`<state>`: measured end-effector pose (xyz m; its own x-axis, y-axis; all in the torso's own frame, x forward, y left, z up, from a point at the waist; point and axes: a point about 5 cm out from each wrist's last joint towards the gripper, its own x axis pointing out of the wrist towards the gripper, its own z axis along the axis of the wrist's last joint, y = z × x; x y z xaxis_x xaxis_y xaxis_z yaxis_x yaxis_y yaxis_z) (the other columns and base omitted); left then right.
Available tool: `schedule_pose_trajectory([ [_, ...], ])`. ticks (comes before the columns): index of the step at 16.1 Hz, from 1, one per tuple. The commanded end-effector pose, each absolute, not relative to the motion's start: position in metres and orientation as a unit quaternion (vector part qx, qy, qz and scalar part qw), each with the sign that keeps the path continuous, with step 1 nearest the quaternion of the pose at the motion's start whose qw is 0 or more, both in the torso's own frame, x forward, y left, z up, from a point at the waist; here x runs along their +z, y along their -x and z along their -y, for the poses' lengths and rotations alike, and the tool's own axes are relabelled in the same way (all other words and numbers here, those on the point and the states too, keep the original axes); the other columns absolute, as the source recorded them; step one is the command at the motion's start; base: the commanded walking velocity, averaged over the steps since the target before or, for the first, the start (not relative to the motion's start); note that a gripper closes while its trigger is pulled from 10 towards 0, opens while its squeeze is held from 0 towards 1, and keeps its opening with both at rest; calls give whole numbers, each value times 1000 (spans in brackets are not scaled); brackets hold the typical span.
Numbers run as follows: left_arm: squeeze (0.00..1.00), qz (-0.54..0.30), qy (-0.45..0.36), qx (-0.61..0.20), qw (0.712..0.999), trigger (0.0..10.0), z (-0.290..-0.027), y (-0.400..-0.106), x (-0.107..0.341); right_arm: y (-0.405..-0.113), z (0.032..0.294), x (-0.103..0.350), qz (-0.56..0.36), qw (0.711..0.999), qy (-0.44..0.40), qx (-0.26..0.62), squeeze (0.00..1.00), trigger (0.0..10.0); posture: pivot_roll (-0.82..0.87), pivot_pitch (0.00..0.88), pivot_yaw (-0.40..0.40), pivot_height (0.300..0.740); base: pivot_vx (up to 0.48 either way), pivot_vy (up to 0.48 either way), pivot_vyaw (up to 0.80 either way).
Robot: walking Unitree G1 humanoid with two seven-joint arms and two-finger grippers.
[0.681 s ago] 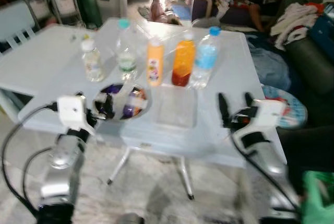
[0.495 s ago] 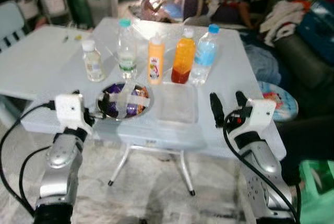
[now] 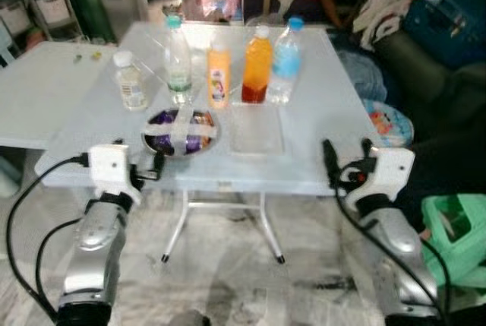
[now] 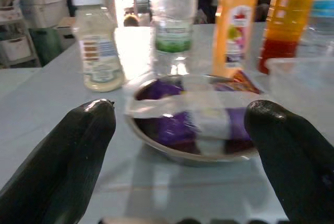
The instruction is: Restocking fridge
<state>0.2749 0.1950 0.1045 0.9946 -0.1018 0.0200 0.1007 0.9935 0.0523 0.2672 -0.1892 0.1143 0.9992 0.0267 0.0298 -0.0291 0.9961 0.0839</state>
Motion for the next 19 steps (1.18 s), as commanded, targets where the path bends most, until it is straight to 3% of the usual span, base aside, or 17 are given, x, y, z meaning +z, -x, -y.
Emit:
schedule_pose_trajectory([
  [1, 0, 21, -32, -60, 997, 10000, -192, -276, 109, -274, 195, 119, 17, 1000, -16, -3, 0, 10000, -43, 0, -13, 740, 0, 0, 0],
  [5, 0, 21, -35, -57, 998, 10000, -192, -276, 109, -276, 190, 122, 19, 999, -25, 26, 0, 10000, -41, 0, -13, 740, 0, 0, 0],
  [9, 0, 20, -38, -59, 997, 10000, -193, -276, 109, -275, 186, 123, 32, 999, -14, 30, 0, 10000, -39, 0, -11, 740, 0, 0, 794],
  [12, 0, 21, -38, -61, 997, 10000, -192, -276, 109, -276, 186, 125, 39, 999, -3, 33, 0, 10000, -40, 0, -12, 740, 276, -249, 673],
  [19, 0, 28, -36, -69, 997, 10000, -189, -276, 108, -277, 183, 119, 32, 999, 27, 21, 0, 10000, -37, 0, -15, 740, 298, -182, 0],
])
